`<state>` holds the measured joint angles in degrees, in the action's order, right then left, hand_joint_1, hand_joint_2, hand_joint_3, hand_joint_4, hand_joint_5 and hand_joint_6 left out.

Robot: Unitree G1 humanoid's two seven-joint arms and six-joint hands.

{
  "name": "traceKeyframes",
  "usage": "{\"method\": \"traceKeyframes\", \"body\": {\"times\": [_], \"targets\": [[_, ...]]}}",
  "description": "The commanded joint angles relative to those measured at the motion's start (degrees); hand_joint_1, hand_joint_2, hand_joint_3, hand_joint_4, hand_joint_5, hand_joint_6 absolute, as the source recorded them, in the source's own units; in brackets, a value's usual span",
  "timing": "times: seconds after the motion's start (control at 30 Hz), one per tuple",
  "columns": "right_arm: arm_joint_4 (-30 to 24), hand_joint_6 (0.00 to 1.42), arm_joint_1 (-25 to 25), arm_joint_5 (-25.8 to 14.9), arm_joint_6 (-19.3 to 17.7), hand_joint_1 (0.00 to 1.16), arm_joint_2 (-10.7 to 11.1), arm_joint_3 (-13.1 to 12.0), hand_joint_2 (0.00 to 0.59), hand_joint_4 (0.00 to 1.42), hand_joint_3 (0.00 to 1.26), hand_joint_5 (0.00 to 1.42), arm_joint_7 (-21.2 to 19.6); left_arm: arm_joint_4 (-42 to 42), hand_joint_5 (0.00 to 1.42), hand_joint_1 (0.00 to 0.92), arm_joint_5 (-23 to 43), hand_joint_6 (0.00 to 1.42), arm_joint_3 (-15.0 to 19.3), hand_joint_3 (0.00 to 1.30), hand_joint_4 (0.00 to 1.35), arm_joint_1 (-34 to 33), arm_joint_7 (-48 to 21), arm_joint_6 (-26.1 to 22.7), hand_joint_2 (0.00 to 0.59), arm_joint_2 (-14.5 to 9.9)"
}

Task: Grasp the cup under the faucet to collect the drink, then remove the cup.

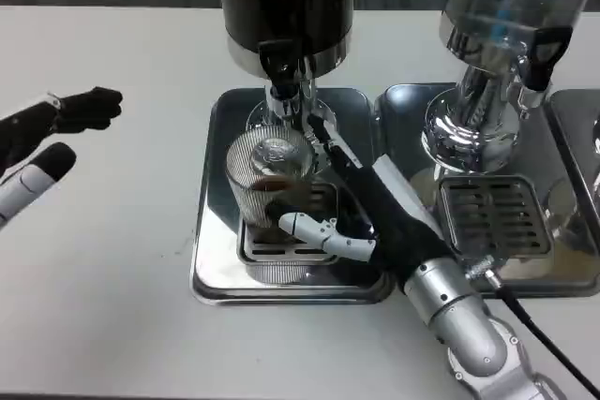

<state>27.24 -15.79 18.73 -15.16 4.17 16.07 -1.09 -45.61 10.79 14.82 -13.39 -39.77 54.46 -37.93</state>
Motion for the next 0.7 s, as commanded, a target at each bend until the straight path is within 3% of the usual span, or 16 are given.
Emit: {"method": "traceKeyframes", "body": {"times": [0.03, 0.7], "targets": [[0.85, 0.02, -1.36, 0.04, -0.12, 0.54, -0.54, 0.10, 0.183, 0.00, 0.00, 0.00, 0.11, 0.62, 0.25, 0.000, -0.47, 0.21, -0.25, 0.28, 0.25, 0.97, 0.25, -0.08, 0.116, -1.03], [-1.58, 0.05, -0.86, 5.29, 3.38, 0.56, -0.91, 2.13, 0.161, 0.00, 0.00, 0.00, -2.66, 0.30, 0.25, 0.000, -0.70, 0.21, -0.05, 0.30, 0.27, 1.36, 0.65, -0.10, 0.122, -1.43]]}}
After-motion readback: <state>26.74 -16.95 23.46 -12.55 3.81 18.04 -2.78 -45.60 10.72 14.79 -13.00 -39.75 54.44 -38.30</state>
